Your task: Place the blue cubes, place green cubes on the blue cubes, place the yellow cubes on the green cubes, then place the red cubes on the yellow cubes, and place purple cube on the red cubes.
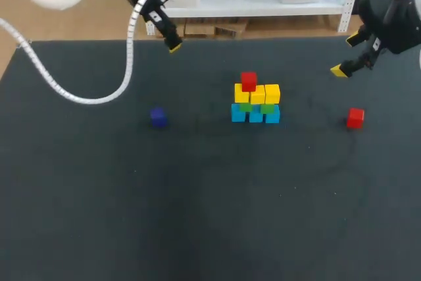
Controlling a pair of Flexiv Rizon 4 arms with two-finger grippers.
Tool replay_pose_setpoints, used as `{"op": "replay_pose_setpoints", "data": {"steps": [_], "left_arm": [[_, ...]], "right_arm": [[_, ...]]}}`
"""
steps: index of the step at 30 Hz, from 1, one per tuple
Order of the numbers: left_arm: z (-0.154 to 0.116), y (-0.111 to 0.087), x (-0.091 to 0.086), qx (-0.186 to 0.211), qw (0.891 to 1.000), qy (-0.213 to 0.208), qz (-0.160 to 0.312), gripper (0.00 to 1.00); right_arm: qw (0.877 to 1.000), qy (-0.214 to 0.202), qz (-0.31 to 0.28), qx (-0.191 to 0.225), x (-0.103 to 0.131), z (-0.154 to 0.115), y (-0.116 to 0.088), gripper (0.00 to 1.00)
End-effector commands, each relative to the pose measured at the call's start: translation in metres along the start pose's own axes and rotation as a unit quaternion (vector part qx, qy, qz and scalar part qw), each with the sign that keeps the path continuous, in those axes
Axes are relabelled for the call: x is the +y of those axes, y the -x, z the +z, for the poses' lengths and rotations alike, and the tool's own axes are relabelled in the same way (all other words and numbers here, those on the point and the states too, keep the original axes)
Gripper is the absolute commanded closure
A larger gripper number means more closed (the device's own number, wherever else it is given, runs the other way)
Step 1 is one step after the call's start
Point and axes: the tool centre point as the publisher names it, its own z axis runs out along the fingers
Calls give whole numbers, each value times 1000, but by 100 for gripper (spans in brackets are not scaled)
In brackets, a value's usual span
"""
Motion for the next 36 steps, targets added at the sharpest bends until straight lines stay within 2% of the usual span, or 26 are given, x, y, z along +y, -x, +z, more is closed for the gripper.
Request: {"op": "replay_pose_setpoints", "data": {"steps": [1,10,22,36], "left_arm": [[-9,-33,2,-151,988,13,-18,0],[-12,-55,14,-185,981,28,-57,0],[-8,-74,20,-196,977,27,-74,0],[-10,-67,20,-206,977,9,-61,0]], "right_arm": [[1000,2,0,-2,-1,0,0,0],[1000,2,0,-2,-1,0,0,0],[1000,2,0,-2,-1,0,0,0],[1000,2,0,-2,-1,0,0,0]]}}
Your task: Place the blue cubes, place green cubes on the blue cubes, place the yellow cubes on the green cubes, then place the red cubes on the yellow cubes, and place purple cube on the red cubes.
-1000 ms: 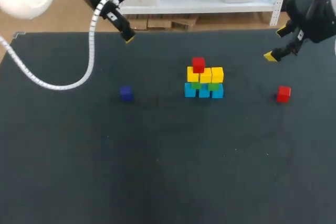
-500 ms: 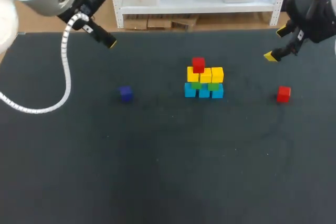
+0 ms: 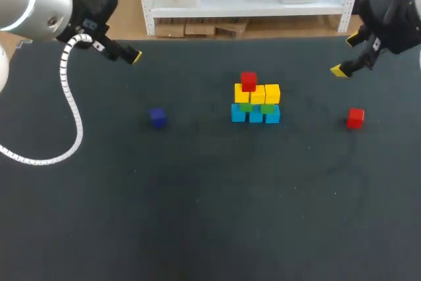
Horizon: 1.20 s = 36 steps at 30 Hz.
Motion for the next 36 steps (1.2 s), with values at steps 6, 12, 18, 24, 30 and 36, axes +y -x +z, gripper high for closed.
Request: {"op": "replay_pose_setpoints", "data": {"steps": [6,12,18,24,30,36], "left_arm": [[1,0,0,-12,1000,-17,2,0],[1,0,0,-12,1000,-17,2,0],[1,0,0,-12,1000,-17,2,0],[1,0,0,-12,1000,-17,2,0],[1,0,0,-12,1000,-17,2,0],[1,0,0,-12,1000,-17,2,0]], "right_arm": [[1000,2,0,-2,-1,0,0,0],[1000,2,0,-2,-1,0,0,0],[1000,2,0,-2,-1,0,0,0],[997,26,-16,75,5,11,-13,0],[983,53,-96,148,21,5,-29,0],[968,76,-135,197,24,6,-53,0]]}}
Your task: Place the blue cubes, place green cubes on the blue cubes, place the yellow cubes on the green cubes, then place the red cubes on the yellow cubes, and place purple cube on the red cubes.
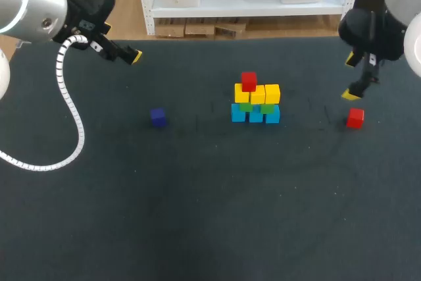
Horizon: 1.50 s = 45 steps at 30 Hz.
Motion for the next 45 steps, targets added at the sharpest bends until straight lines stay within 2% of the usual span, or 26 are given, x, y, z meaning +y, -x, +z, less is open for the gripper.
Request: {"op": "replay_pose_setpoints", "data": {"steps": [1,8,16,24,34,35,36,37,39,40,41,42,45], "left_arm": [[0,0,1,-2,1000,-3,1,0],[0,0,1,-2,1000,-3,1,0],[0,0,1,-2,1000,-3,1,0],[0,0,1,-2,1000,-3,1,0],[0,0,1,-2,1000,-3,1,0],[0,0,1,-2,1000,-3,1,0],[0,0,1,-2,1000,-3,1,0],[0,0,1,-2,1000,-3,1,0],[0,0,1,-2,1000,-3,1,0],[0,0,1,-2,1000,-3,1,0],[0,0,1,-2,1000,-3,1,0],[0,0,1,-2,1000,-3,1,0],[0,0,1,-2,1000,-3,1,0]], "right_arm": [[1000,15,-14,18,3,4,-5,0],[998,50,-17,39,10,29,-23,0],[993,98,2,64,18,53,-33,0],[990,114,14,84,25,69,-45,0],[987,106,15,120,23,81,-52,0],[987,105,14,121,23,81,-52,9],[987,104,13,121,23,81,-52,51],[987,104,12,121,23,80,-52,62],[987,101,11,123,23,80,-52,79],[987,100,11,124,23,79,-52,84],[987,98,11,127,23,79,-53,97],[987,97,10,128,23,79,-53,100],[986,98,9,132,23,79,-56,100]]}}
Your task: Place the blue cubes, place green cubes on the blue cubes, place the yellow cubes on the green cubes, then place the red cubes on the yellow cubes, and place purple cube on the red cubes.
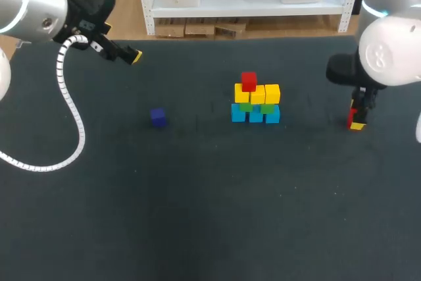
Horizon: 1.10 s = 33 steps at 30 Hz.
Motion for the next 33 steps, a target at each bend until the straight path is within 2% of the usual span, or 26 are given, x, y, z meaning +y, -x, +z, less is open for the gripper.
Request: {"op": "replay_pose_setpoints", "data": {"steps": [1,8,15,23,26,33], "left_arm": [[0,-1,2,-2,1000,-3,1,0],[0,-1,2,-2,1000,-3,1,0],[0,-1,2,-2,1000,-3,1,0],[0,-1,2,-2,1000,-3,1,0],[0,-1,2,-2,1000,-3,1,0],[0,-1,2,-2,1000,-3,1,0]], "right_arm": [[1000,-2,1,5,3,1,-3,100],[1000,-12,-3,10,3,-7,-2,100],[999,-50,-23,-1,1,-50,17,100],[991,-74,-111,19,3,-101,58,100],[988,-80,-126,29,0,-113,73,100],[983,-82,-162,18,6,-131,111,100]]}}
